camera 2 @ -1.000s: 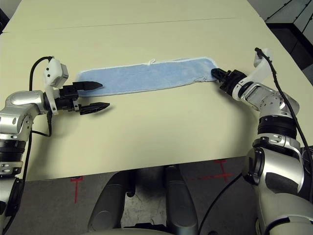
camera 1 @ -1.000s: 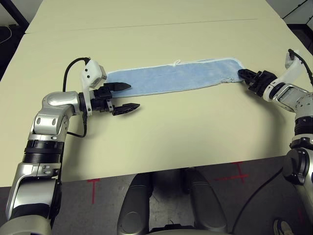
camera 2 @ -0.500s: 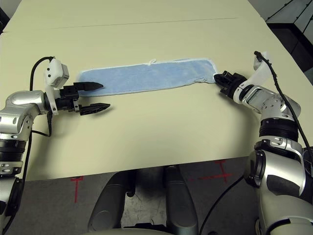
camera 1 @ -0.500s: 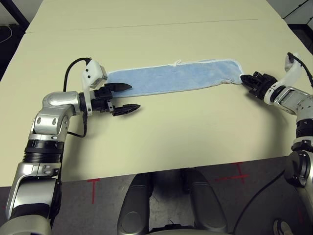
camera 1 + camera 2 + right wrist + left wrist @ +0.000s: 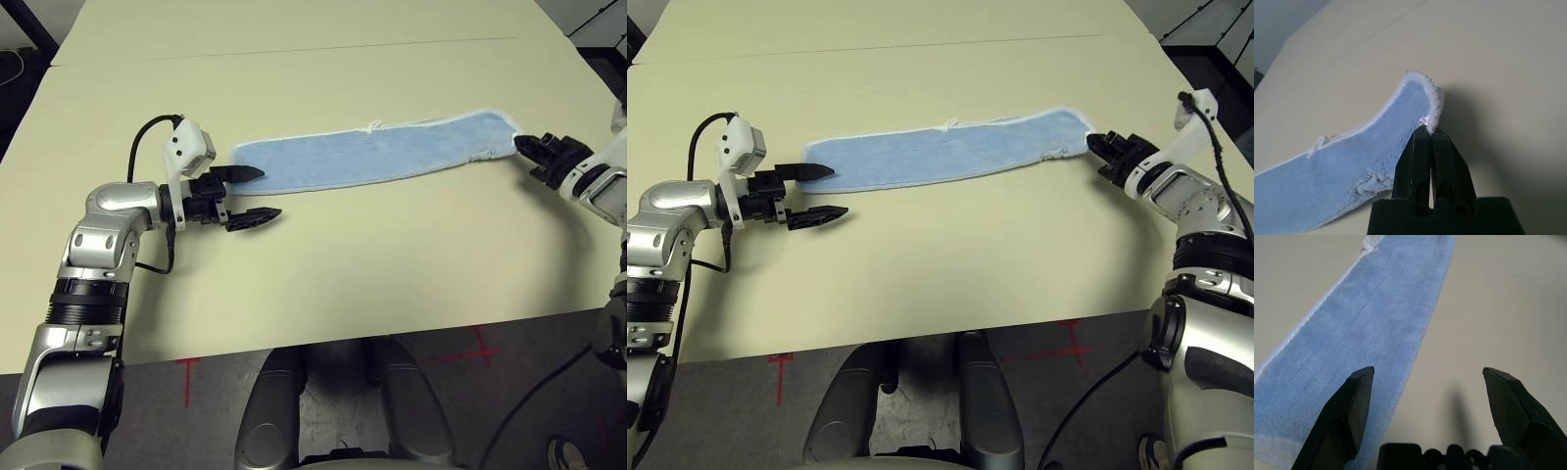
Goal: Fold the towel and set it aside.
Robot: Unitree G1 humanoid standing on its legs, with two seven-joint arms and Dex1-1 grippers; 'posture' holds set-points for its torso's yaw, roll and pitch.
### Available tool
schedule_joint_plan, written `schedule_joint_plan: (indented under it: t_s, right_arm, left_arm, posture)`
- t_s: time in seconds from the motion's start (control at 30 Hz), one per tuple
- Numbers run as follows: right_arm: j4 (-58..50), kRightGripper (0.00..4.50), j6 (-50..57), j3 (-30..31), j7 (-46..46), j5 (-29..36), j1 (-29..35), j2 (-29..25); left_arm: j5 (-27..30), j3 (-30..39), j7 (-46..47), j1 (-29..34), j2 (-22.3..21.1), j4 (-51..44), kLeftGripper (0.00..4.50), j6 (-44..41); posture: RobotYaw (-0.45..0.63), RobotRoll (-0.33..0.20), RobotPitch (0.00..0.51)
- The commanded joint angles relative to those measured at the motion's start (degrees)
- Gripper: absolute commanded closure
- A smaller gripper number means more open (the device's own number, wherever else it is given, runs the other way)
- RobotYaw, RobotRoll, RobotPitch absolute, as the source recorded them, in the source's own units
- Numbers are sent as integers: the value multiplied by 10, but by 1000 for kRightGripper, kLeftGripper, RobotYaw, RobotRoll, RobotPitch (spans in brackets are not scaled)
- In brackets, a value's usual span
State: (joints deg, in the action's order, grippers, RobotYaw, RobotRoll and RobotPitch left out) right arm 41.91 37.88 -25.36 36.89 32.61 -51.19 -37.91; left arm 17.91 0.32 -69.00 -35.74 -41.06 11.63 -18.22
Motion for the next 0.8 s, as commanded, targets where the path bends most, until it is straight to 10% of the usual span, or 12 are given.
schedule_joint_plan:
  t_s: [0.03,0.8]
  right_arm:
    - [-33,4457,8,10,27,7,-5,0]
    - [-187,4457,86,175,200,2,-40,6]
  left_arm:
    - [0,-9,-6,-1,0,-1,0,-2]
    - [-6,-4,5,-17,-1,21,0,8]
  posture:
    - [9,0,249]
    - [38,0,235]
